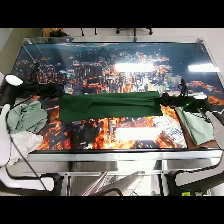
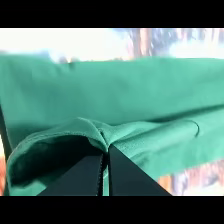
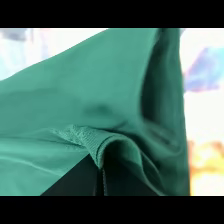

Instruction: Fold the shirts.

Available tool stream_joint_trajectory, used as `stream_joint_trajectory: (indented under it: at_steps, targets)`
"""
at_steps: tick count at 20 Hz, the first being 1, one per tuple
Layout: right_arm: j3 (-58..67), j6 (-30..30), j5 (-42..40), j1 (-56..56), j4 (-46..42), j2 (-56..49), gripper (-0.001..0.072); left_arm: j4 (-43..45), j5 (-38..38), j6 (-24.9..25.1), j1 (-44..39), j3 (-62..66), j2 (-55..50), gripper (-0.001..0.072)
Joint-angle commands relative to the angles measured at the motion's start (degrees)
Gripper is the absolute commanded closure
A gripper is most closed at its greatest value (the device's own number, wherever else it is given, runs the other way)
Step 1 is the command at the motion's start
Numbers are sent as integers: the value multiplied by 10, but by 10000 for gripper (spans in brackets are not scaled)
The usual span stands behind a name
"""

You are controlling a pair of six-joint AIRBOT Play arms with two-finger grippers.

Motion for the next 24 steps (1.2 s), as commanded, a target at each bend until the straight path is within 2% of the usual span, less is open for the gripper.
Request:
stream_joint_trajectory:
  at_steps: [1, 2, 3, 4, 5, 6, 7, 9, 10, 17, 18, 20, 21, 22, 23, 24]
  targets:
    - [13, -34, -28, 6, 5, -27, 658, -3, 4, 0, -11, 85, -101, 695]
    - [14, -41, -28, 6, 7, -23, 499, -4, -3, 0, -14, 103, -120, 693]
    - [19, -44, -25, 3, 5, -18, 419, -6, -18, -1, -16, 123, -139, 690]
    - [30, -44, -18, -3, -6, -11, 414, -5, -35, -1, -20, 143, -153, 448]
    - [43, -44, -8, -11, -25, -4, 387, -4, -49, -3, -21, 161, -163, 115]
    - [60, -42, 3, -17, -53, 0, 203, -4, -65, -7, -21, 178, -170, 25]
    - [73, -21, 5, -23, -71, -1, 166, -4, -82, -8, -19, 197, -173, 24]
    - [77, -16, 5, -26, -77, -7, 149, -4, -107, -14, -17, 233, -174, 24]
    - [77, -16, 5, -25, -77, -17, 105, -4, -116, -17, -17, 250, -174, 24]
    - [77, -16, 7, 3, -75, -77, 116, -5, -176, -34, -49, 290, -174, 28]
    - [77, -16, 7, 9, -74, -80, 127, -5, -176, -38, -57, 290, -174, 170]
    - [77, -22, 5, 14, -61, -80, 377, -6, -168, -37, -85, 290, -174, 590]
    - [77, -23, 5, 14, -47, -80, 490, -5, -154, -37, -101, 289, -174, 695]
    - [78, -23, 10, 13, -36, -78, 620, -5, -139, -37, -118, 289, -175, 695]
    - [83, -23, 19, 13, -36, -76, 671, -6, -125, -37, -139, 289, -180, 695]
    - [90, -23, 34, 13, -36, -72, 690, -6, -112, -37, -165, 289, -188, 695]
